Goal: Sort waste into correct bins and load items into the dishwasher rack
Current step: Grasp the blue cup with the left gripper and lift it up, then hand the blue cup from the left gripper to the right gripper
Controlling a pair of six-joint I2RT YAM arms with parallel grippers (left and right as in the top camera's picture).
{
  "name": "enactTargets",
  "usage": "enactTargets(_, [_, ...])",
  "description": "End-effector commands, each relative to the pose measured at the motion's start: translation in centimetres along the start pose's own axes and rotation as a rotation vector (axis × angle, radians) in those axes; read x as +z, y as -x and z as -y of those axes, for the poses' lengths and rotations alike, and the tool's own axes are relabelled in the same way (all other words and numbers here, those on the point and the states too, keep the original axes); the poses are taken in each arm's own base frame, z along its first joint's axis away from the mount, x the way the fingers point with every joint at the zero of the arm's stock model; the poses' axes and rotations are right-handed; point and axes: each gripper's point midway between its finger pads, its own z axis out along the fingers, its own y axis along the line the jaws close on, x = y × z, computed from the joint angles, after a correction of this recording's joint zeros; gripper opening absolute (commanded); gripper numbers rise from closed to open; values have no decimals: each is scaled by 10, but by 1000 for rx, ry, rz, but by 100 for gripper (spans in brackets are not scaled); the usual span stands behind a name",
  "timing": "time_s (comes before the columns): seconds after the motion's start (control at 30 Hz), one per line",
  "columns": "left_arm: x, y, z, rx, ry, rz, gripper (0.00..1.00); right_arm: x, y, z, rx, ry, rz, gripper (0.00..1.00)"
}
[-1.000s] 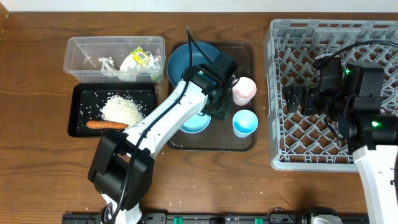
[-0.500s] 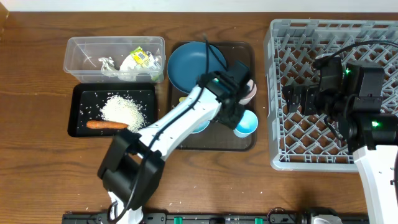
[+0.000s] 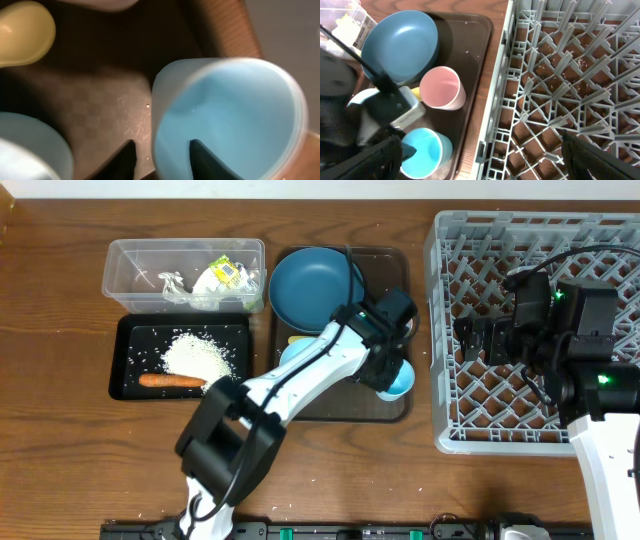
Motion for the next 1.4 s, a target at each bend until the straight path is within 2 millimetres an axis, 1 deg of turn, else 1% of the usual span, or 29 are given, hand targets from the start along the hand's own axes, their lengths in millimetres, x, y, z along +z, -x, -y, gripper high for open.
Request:
enactTargets(0.0, [7, -4, -1, 2, 4, -21, 19, -1, 4, -7, -1, 20, 4, 99])
enactTargets(0.07, [4, -2, -1, -9, 3, -11, 8, -1, 4, -7, -1, 20, 4, 99])
enactTargets(0.1, [2, -1, -2, -25, 2, -6, 6, -1, 4, -7, -1, 20, 4, 99])
enactTargets(0.2, [-14, 5, -7, -88, -2, 23, 6, -1, 4, -8, 2, 24, 5, 97])
enactTargets(0.27, [-33, 8, -14, -142, -13, 46, 6, -1, 4, -10, 2, 38, 5, 97])
enactTargets(0.33, [-57, 13, -16, -175, -82, 76, 6, -1, 5, -12, 2, 48, 7, 98])
enactTargets(0.4, [-86, 20, -18, -210, -193, 127, 6, -2, 6, -15, -1, 69, 13, 99])
enactTargets(0.43, [-105, 26, -20, -231, -268, 167, 6, -2, 8, -19, -3, 88, 20, 99])
enactTargets(0.47, [-118, 29, -22, -242, -318, 195, 6, -2, 10, -22, -6, 109, 28, 99])
enactTargets(0.5, [-136, 34, -24, -252, -394, 236, 6, -3, 14, -28, -12, 144, 43, 98])
enactTargets(0.57, [-170, 44, -29, -256, -539, 315, 6, -6, 23, -43, -20, 232, 81, 88])
enactTargets(0.67, [-219, 53, -34, -216, -764, 420, 6, -20, 48, -74, -24, 416, 178, 86])
enactTargets(0.73, [-240, 56, -40, -202, -871, 463, 6, -30, 63, -92, -56, 510, 242, 86])
enactTargets(0.8, [-254, 59, -48, -204, -929, 491, 6, -40, 76, -110, -97, 584, 302, 86])
enactTargets(0.87, [-261, 59, -55, -206, -954, 509, 6, -50, 87, -127, -139, 643, 358, 88])
enactTargets(0.93, [-268, 58, -56, -191, -987, 516, 6, -56, 94, -141, -173, 675, 397, 90])
enactTargets(1.0, [-276, 56, -51, -157, -1034, 519, 6, -59, 97, -153, -207, 706, 422, 92])
enactTargets(1.1, [-291, 51, -40, -84, -1124, 514, 6, -55, 99, -168, -211, 751, 425, 95])
enactTargets(1.2, [-304, 43, -30, -9, -1208, 502, 6, -44, 101, -179, -220, 788, 419, 96])
enactTargets(1.27, [-304, 42, -29, -12, -1216, 493, 6, -39, 102, -187, -231, 829, 418, 96])
enactTargets(1.37, [-304, 42, -28, -12, -1218, 490, 6, -40, 104, -196, -254, 904, 428, 96])
